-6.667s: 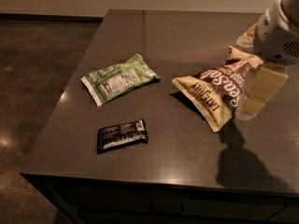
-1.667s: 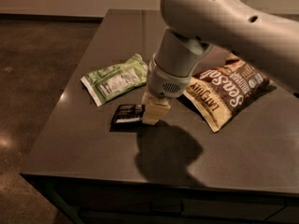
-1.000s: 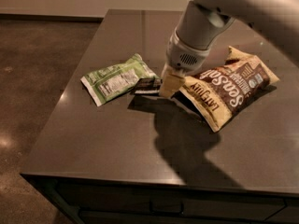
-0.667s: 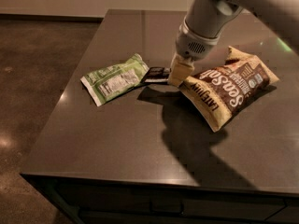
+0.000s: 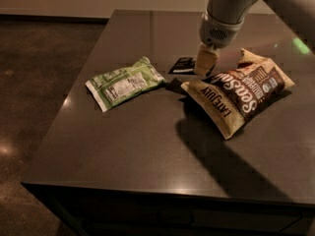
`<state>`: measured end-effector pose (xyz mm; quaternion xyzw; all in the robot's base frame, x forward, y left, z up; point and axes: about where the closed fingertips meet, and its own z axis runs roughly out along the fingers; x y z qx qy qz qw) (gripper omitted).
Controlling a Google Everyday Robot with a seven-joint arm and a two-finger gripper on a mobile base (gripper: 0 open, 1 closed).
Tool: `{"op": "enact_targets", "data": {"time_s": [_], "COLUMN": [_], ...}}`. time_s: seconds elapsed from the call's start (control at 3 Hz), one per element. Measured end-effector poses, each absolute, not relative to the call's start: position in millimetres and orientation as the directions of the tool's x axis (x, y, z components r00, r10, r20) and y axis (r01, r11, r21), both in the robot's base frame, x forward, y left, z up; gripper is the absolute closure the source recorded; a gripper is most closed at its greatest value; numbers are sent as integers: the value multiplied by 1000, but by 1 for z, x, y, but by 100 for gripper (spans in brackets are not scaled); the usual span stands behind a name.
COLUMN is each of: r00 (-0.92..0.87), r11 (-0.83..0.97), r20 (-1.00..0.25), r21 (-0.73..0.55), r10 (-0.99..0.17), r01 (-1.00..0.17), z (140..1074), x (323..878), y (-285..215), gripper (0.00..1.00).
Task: Move rxbar chocolate near brown chip bag
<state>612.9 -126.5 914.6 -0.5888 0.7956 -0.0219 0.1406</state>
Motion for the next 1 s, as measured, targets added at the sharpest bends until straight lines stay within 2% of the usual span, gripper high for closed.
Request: {"op": "enact_targets", "data": {"time_s": [1.0], "r00": [-350], "r11": [366], "r20": [-111], "r21": [-204], "r10": [-930], "r01": [-908], "z": [906], "x": [623], "y": [-164], "gripper": [28]}}
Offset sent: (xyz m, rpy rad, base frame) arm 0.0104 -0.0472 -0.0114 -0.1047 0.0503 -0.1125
